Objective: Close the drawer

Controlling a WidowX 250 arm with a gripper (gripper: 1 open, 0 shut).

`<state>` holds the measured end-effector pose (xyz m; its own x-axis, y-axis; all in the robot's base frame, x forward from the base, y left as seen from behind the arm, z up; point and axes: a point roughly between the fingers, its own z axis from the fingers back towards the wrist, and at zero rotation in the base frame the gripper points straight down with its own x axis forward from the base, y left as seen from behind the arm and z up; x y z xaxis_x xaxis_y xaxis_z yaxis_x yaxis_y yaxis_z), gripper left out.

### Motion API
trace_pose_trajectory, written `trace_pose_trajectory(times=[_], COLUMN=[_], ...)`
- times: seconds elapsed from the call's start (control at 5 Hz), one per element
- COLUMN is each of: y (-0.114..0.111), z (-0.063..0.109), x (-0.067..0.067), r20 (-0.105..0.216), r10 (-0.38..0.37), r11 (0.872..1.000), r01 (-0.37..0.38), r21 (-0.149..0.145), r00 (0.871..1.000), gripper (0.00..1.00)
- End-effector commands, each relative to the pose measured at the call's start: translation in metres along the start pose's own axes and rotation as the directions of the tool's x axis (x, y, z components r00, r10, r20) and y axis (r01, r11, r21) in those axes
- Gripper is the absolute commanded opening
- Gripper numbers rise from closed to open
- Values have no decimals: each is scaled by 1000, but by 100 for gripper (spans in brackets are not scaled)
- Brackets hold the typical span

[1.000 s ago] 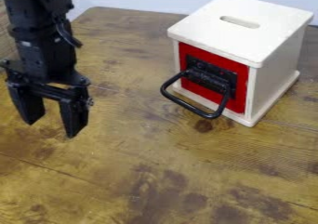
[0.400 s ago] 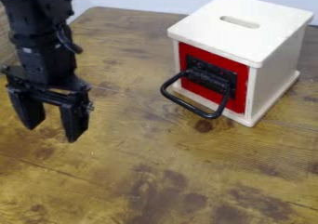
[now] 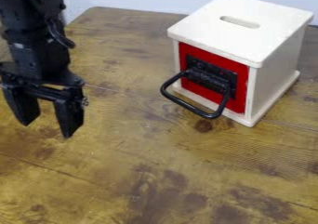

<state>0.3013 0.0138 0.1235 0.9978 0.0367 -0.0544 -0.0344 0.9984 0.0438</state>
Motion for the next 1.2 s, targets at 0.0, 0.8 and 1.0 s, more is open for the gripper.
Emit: trace_pose_trajectory(times=[0.0, 0.8, 1.0], y=[3, -6, -3], z=[18, 12, 10], x=[1, 6, 9], r20=[61, 50, 47], r10=[14, -5, 4], r11=[1000, 1000, 1000], r01=[-14, 4, -5], r21=[6, 23, 23], r00=[998, 999, 999], gripper=[100, 100, 100])
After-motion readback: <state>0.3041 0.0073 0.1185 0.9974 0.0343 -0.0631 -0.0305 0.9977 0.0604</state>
